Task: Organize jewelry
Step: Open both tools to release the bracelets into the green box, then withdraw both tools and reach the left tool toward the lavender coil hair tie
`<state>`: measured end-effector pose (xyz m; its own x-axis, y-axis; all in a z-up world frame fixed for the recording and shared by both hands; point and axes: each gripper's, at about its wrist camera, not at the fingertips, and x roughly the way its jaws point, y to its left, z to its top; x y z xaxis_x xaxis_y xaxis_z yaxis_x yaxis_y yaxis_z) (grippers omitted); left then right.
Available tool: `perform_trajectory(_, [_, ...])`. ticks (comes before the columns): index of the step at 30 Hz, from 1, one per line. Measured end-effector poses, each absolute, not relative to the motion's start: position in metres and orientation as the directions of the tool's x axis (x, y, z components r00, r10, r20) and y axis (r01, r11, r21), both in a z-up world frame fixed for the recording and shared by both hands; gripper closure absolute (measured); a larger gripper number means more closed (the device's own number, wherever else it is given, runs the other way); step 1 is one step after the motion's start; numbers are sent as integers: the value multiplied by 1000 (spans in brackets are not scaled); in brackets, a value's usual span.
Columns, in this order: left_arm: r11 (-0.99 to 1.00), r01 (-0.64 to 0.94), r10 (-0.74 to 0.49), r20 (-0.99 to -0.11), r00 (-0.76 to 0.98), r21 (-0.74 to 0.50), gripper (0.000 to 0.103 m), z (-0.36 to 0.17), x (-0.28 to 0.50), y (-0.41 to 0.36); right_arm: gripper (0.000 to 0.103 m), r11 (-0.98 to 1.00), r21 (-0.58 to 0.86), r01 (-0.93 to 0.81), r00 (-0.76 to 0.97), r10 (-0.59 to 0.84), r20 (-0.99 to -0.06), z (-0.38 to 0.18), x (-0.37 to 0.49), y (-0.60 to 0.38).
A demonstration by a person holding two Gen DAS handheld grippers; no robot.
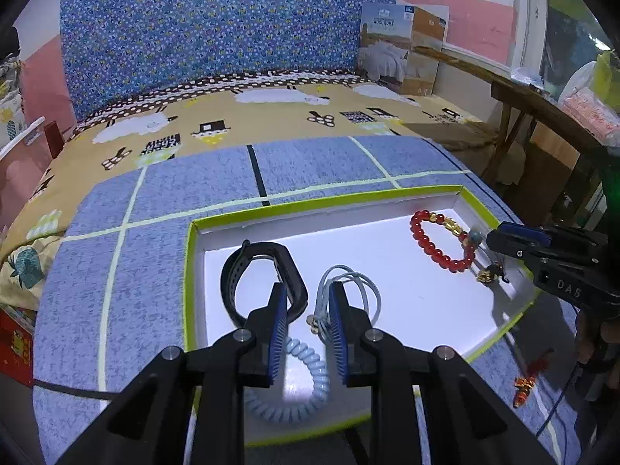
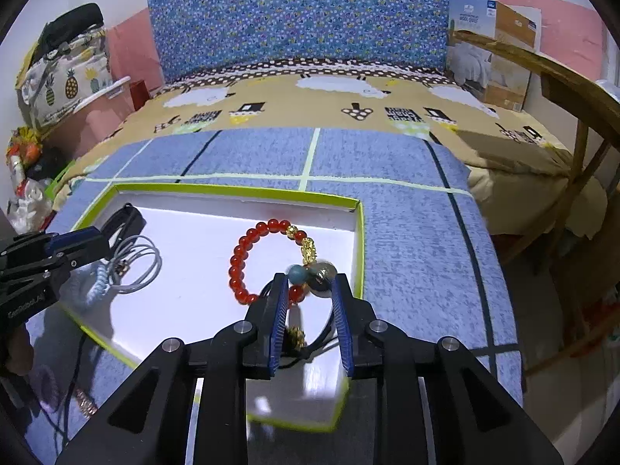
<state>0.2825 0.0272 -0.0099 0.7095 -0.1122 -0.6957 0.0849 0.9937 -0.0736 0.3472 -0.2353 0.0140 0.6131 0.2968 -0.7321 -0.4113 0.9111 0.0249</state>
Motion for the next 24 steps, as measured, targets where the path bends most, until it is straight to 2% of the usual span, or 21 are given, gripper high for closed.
perform_trajectory(24, [991, 115, -135, -570, 810, -71, 80, 30, 156, 25, 79, 886, 74, -458, 673, 400, -622, 63, 205, -263])
